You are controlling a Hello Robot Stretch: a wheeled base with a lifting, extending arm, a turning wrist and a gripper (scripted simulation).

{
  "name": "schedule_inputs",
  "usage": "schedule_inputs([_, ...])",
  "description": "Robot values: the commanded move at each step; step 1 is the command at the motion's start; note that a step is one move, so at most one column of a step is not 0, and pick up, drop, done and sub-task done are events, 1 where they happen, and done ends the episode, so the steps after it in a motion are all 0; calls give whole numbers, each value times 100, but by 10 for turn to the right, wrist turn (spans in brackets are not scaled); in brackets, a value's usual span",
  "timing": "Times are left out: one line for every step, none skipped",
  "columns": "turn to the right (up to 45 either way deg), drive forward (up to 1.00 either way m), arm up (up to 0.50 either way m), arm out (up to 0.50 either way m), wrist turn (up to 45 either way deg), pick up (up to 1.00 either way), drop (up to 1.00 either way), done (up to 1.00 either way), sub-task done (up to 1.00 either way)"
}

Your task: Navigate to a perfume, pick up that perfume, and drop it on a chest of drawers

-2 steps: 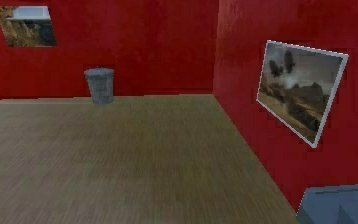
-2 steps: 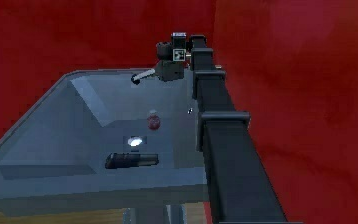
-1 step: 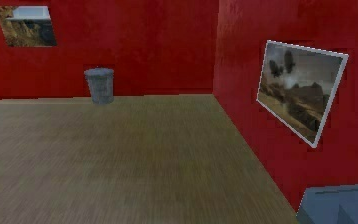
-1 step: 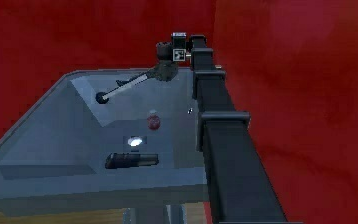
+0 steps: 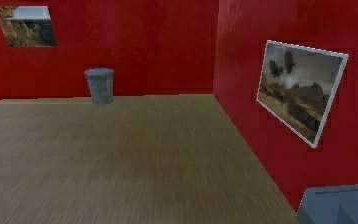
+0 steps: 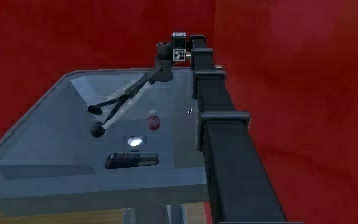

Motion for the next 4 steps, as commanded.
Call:
schedule_inputs([0,0,0,0,-150,0,0,0,0])
schedule_inputs([0,0,0,-40,0,0,0,0,0])
schedule_inputs([120,0,0,0,0,0,0,0,0])
schedule_inputs([0,20,0,0,0,0,0,0,0])
